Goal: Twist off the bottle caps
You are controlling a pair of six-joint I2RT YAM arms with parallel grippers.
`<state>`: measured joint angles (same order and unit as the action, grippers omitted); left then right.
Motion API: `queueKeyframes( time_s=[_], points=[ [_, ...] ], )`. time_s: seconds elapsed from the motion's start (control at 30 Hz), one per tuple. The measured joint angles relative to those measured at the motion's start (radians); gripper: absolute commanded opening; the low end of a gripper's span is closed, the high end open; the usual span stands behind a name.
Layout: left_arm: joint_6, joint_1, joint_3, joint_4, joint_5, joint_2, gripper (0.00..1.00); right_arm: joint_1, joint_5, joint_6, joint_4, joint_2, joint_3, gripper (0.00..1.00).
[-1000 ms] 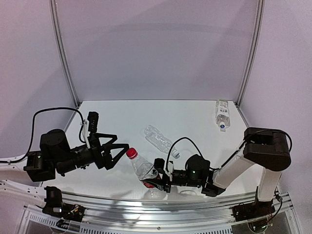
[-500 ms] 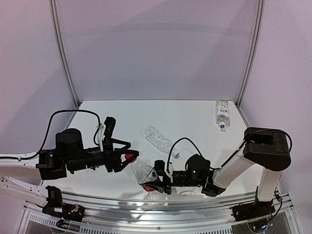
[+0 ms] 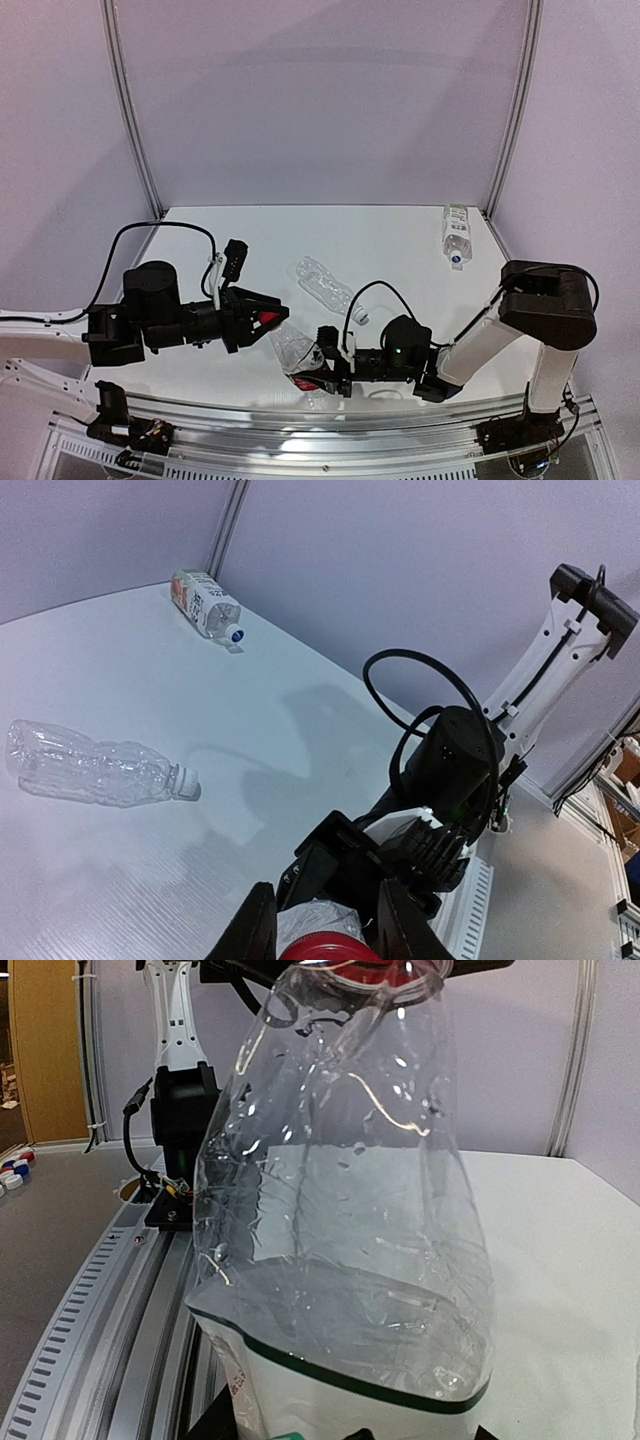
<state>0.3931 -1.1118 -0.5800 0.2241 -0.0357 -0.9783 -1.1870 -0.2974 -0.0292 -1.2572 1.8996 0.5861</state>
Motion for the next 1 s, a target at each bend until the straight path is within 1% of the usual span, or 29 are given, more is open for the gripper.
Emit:
queueKeyframes(
  time_s=[0.13, 0.2, 0.4, 0.47, 0.57, 0.63, 0.73, 0.87, 1.0],
  points=[
    [0.027, -0.002, -0.022, -0.01, 0.033, -0.024, 0.2, 0.001, 0.033, 0.004, 0.001, 0.0, 0.0, 0.45],
    [0.056, -0.01, -0.046, -0.036, 0.095, -0.041, 0.19, 0.001, 0.076, 0.003, 0.003, 0.0, 0.002, 0.45],
    [0.217, -0.051, -0.141, -0.146, 0.37, -0.121, 0.22, -0.003, 0.248, -0.012, 0.04, 0.0, 0.022, 0.45],
    [0.272, -0.055, -0.162, -0.161, 0.427, -0.155, 0.24, -0.003, 0.29, -0.02, 0.055, 0.0, 0.023, 0.45],
    [0.321, -0.057, -0.185, -0.175, 0.479, -0.199, 0.35, -0.003, 0.329, -0.026, 0.077, 0.0, 0.023, 0.45],
    [0.343, -0.057, -0.198, -0.186, 0.501, -0.219, 0.46, -0.003, 0.344, -0.029, 0.087, 0.0, 0.023, 0.45],
    [0.357, -0.058, -0.203, -0.204, 0.517, -0.225, 0.67, -0.002, 0.369, -0.027, 0.086, 0.0, 0.023, 0.45],
    [0.359, -0.063, -0.203, -0.229, 0.528, -0.22, 0.87, -0.002, 0.39, -0.026, 0.085, 0.0, 0.023, 0.45],
    [0.342, -0.066, -0.192, -0.24, 0.536, -0.171, 0.98, -0.001, 0.392, -0.024, 0.084, 0.0, 0.023, 0.45]
  ],
)
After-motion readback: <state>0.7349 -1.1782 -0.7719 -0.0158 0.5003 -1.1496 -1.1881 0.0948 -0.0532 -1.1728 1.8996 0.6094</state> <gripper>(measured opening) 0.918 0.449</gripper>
